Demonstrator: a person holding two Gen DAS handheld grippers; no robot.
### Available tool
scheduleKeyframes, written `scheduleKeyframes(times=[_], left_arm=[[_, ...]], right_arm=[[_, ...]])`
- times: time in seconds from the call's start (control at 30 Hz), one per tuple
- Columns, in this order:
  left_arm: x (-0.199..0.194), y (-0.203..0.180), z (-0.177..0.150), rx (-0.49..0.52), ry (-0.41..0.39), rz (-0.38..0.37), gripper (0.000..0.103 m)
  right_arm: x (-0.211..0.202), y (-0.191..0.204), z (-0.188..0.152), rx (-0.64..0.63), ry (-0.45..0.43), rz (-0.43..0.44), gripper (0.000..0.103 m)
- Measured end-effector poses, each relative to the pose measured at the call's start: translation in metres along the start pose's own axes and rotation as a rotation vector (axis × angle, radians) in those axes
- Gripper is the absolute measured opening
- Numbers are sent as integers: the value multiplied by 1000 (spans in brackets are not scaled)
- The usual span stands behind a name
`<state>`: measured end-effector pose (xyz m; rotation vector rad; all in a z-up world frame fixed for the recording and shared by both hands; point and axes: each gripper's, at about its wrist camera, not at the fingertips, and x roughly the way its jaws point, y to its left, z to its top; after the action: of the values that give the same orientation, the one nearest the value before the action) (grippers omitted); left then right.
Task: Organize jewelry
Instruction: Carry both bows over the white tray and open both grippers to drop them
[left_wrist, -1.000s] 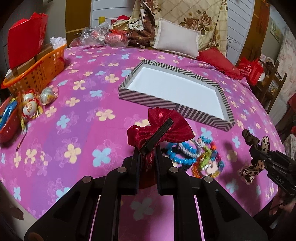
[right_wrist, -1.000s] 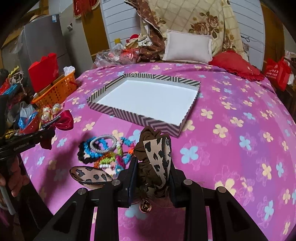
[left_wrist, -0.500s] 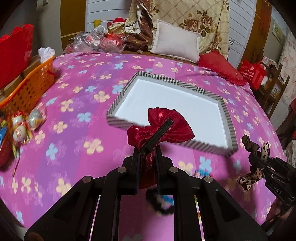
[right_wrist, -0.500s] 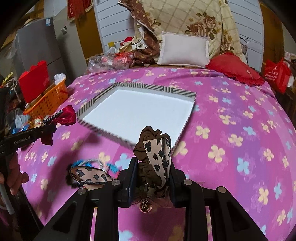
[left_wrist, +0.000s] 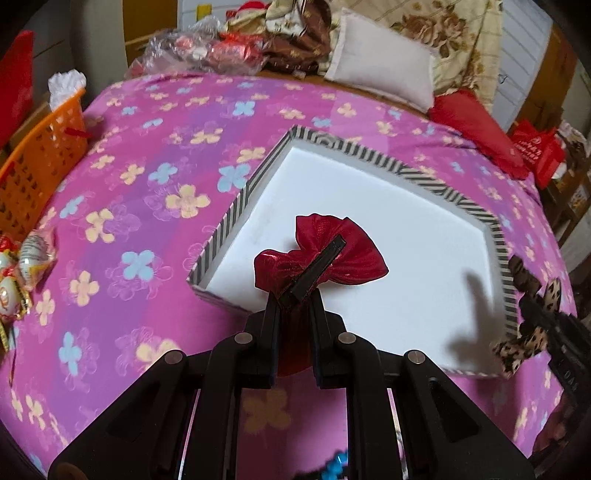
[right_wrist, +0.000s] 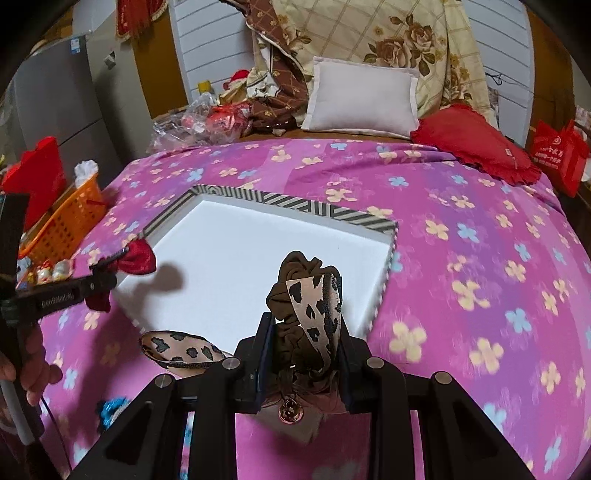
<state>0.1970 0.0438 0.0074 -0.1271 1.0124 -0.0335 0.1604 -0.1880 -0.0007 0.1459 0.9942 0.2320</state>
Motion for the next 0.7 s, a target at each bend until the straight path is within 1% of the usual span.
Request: scheduleKeyframes(times=[0.13,0.3,0.5,0.63,0.67,0.7], left_arm=[[20,2,2,0,35,15,12],[22,-3,0,41,45,35,12],[15,1,-10,45,69,-3,13],[12,-2,-15,56,71,11,13],[11,-3,-16,61,70,14,13],[10,-4,-18,65,71,17,13]], right_arm=[[29,-2,7,-4,38,-10,28],[56,0,-1,-16,104,-8,28],[54,9,-13,-55,115,5,28],[54,11,-15,-68,116,1,28],[54,11,-14,-70,116,1,30],[55,11,-14,-70,115,10,36]])
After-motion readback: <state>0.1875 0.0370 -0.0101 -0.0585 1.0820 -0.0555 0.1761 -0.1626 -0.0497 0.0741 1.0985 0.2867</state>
